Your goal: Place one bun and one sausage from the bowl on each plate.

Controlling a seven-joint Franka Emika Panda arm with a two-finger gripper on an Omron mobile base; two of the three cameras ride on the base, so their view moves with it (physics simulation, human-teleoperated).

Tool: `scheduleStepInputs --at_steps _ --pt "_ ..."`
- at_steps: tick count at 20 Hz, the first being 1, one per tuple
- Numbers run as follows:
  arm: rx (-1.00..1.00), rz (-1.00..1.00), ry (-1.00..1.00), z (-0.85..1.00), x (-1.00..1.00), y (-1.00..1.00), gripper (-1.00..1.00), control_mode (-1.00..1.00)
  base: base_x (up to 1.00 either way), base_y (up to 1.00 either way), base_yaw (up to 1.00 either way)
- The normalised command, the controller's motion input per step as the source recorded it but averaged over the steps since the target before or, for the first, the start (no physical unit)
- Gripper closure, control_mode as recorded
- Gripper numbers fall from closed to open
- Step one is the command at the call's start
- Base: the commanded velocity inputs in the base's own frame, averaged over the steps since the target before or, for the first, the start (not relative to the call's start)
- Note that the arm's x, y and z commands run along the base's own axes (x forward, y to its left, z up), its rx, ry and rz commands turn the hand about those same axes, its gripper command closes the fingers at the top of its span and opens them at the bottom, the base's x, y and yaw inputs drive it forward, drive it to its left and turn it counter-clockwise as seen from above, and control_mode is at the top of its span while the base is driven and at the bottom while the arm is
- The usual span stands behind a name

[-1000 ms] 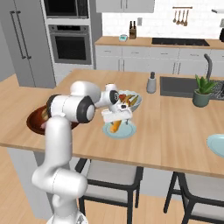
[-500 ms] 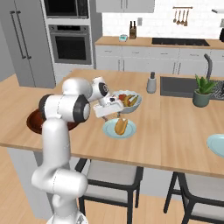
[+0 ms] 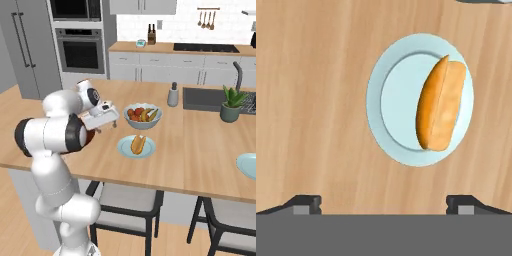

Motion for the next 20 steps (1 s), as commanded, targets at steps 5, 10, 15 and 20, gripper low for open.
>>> scheduleStepInputs --at_steps 5,10,15,20 --pt "0.00 0.53 0.30 0.46 -0.11 1.00 -1.00 -1.00 0.00 0.00 0.00" --pt "0.02 0.51 0.53 0.50 0.05 1.00 -1.00 -1.00 0.00 0.00 0.00" --pt "0.00 0.15 0.37 -0.46 0.07 1.00 -1.00 -1.00 0.00 0.00 0.00" --pt "0.00 0.01 0.32 -0.77 0.03 0.68 -1.00 -1.00 0.00 0.00 0.00"
